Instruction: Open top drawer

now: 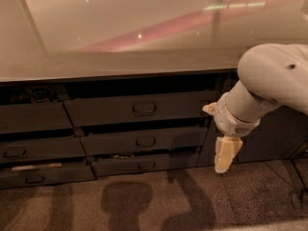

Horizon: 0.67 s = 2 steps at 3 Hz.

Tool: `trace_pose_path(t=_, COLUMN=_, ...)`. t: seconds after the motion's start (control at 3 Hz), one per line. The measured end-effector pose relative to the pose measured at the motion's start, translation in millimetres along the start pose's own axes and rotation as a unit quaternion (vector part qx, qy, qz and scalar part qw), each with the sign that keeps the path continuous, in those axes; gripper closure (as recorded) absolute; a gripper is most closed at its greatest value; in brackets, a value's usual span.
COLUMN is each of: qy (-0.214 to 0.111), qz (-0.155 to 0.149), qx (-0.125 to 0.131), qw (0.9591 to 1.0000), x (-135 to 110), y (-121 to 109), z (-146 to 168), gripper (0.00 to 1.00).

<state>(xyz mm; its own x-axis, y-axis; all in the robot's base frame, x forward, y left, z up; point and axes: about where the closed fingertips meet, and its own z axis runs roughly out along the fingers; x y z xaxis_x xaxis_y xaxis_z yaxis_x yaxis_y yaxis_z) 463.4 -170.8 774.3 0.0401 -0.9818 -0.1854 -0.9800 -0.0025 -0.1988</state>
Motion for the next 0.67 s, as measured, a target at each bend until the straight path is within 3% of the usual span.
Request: trace_pose_path(t=0.67, qy=-0.005, qz=0.037, qx=-0.054, qw=0.9979, x=32.9, y=-22.8, z=59.2, gripper=0.00)
